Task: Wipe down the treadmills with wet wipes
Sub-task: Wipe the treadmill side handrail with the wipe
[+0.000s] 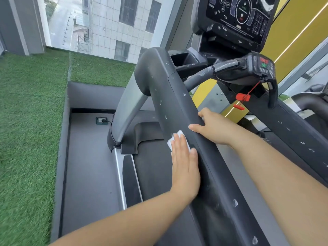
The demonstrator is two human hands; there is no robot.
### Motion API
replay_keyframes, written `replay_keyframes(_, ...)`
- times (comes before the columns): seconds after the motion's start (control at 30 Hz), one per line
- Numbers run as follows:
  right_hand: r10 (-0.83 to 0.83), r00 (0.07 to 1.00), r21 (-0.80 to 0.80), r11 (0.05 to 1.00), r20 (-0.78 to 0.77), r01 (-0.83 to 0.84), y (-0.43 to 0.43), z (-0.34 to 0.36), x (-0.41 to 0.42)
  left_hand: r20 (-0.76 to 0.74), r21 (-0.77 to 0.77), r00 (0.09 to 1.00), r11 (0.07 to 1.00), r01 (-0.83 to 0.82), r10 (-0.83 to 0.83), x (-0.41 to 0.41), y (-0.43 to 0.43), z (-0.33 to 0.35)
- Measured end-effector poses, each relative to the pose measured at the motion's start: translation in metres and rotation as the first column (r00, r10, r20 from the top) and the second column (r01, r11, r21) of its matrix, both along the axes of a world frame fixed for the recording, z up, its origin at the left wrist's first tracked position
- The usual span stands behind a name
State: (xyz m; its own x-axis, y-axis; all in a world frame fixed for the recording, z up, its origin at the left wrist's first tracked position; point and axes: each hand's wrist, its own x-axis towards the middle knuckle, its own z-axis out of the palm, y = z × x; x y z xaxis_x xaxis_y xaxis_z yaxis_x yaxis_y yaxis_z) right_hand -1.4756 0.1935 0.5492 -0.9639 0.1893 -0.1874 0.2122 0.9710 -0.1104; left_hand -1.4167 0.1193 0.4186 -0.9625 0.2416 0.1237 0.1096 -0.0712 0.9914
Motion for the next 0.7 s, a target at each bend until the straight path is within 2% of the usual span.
replay_keyframes(0.07,-0.003,1.000,-0.004,1.000,0.004,0.003,0.000,0.001,-0.001,0.037,0.016,0.999,1.000,-0.011,0.010,-0.013,0.000,0.002)
replay_keyframes(0.2,0.020,0.999,0.016,1.000,0.025,-0.020,0.000,0.002,-0.003,0.012,0.040,1.000,0.999,0.007,-0.008,0.018,0.000,-0.006)
replay_keyframes(0.3,0.021,0.999,0.025,0.999,0.028,-0.022,0.000,0.002,-0.004,0.006,0.001,1.000,1.000,-0.031,0.031,0.013,0.003,-0.015)
replay_keyframes(0.33,0.021,0.999,0.028,0.999,0.027,-0.021,0.000,0.002,-0.004,0.035,0.003,0.998,0.999,-0.054,0.054,0.003,0.004,-0.015)
replay_keyframes(0.4,0.018,1.000,0.036,0.999,0.026,-0.019,-0.001,0.002,-0.004,0.161,0.122,0.987,0.992,-0.044,0.024,-0.013,0.001,-0.009)
replay_keyframes(0.47,0.022,0.999,0.049,0.999,0.028,-0.023,-0.002,0.003,-0.003,0.193,0.191,0.981,0.981,-0.019,-0.018,-0.009,-0.002,-0.006)
replay_keyframes(0.6,0.026,0.999,0.070,0.997,0.042,-0.029,-0.004,0.004,-0.003,0.201,0.201,0.979,0.980,-0.003,-0.038,0.015,-0.001,-0.013)
replay_keyframes(0.7,0.023,0.999,0.077,0.997,0.040,-0.026,-0.004,0.003,-0.002,0.279,0.212,0.960,0.977,-0.034,-0.027,-0.011,-0.003,-0.009)
